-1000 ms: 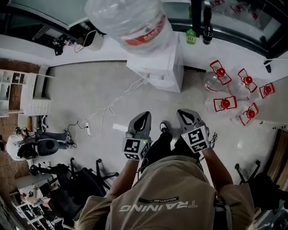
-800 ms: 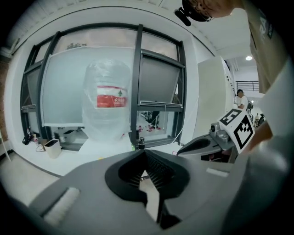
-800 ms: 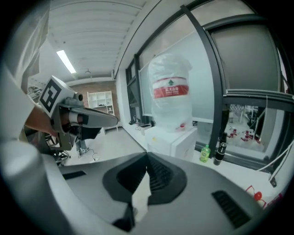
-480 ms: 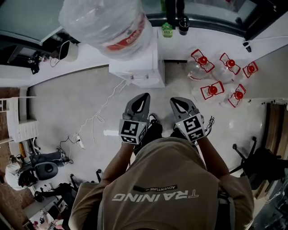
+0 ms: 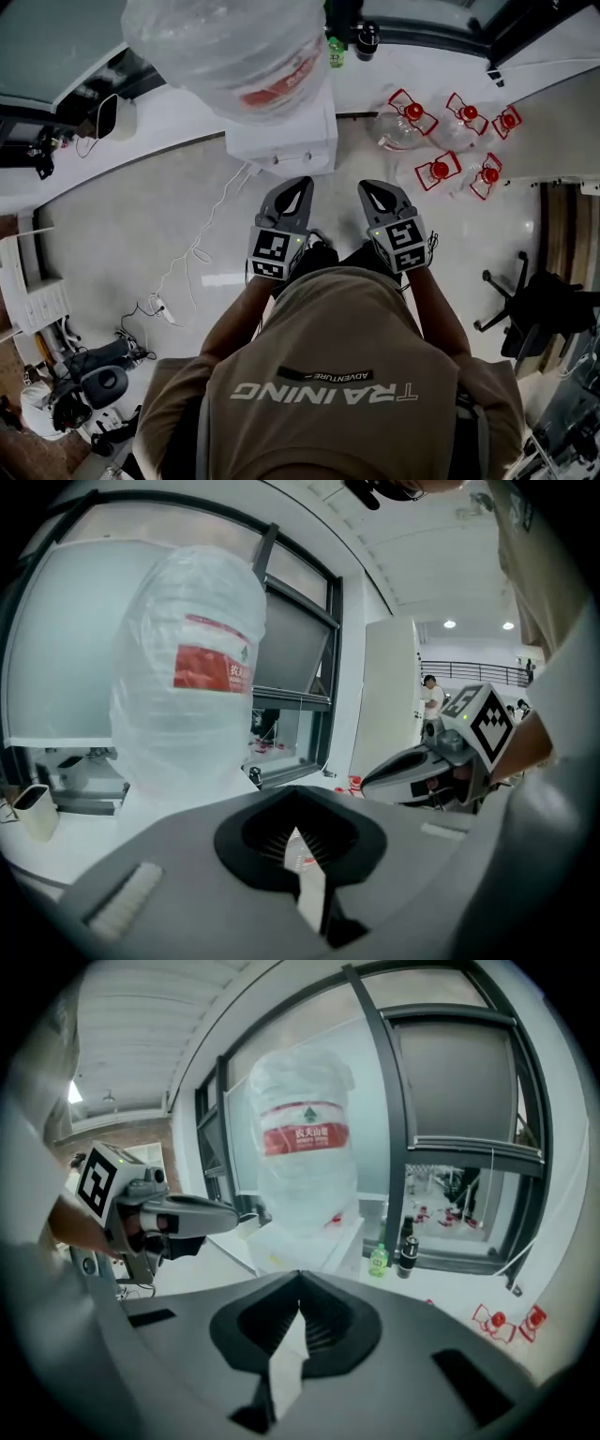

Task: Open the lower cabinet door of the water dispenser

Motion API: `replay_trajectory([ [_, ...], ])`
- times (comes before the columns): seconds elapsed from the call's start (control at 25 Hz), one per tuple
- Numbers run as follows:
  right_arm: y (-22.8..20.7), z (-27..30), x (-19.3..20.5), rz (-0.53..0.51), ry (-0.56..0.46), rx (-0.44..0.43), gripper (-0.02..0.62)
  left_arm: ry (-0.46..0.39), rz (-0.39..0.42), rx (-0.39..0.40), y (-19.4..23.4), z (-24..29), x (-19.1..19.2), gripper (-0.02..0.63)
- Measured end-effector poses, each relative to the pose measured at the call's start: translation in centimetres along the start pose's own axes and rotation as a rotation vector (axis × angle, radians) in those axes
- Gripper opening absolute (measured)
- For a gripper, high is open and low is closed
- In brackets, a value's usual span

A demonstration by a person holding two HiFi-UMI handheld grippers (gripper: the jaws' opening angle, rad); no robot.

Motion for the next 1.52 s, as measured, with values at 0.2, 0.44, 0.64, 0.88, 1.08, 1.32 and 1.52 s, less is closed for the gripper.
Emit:
replay_trajectory([
  [0.2, -0.8, 1.1, 2.4, 0.035, 0.054, 0.03, 0.006, 0.068, 0.002, 0.033, 1.2, 1.7, 2.2, -0.003],
  [0.44, -2.6, 2.9, 5.4, 0.028, 0.038, 0.009, 0.006, 0.107, -0.012, -0.001, 0.7, 3.6, 3.7, -0.003],
  [0.64, -4.7, 5.3, 11.2, 0.012, 0.075, 0.032, 0.006, 0.151, -0.051, -0.014, -0.1, 5.7, 6.0, -0.003],
  [0.88, -5.4, 9.7, 18.7, 0.053, 0.134, -0.054, 0.006, 0.192, -0.09, -0.074, 0.1, 8.7, 11.1, -0.003],
  [1.08, -3.3, 14.6, 24.1, 0.056, 0.171, -0.142, 0.006, 0.237, -0.176, -0.131, 0.9, 10.9, 17.2, -0.003],
  [1.32, -2.8, 20.4, 31.3, -0.006, 0.231, -0.195, 0.006, 0.274, -0.197, -0.141, 2.6, 15.5, 23.4, -0.003],
  [1.52, -2.7, 25.5, 35.3, -0.027, 0.242, -0.233, 0.006, 0.287, -0.213, -0.164, 4.1, 17.7, 27.7, -0.003],
])
Point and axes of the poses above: the fingertips, and each gripper's own axes: z forward along the fingers, y to its left, x out of its underside, the point moved 3 cm from there along -z, backward along the fingers, and after that the axes turned 12 degrees about -z, right-handed, at the moved point
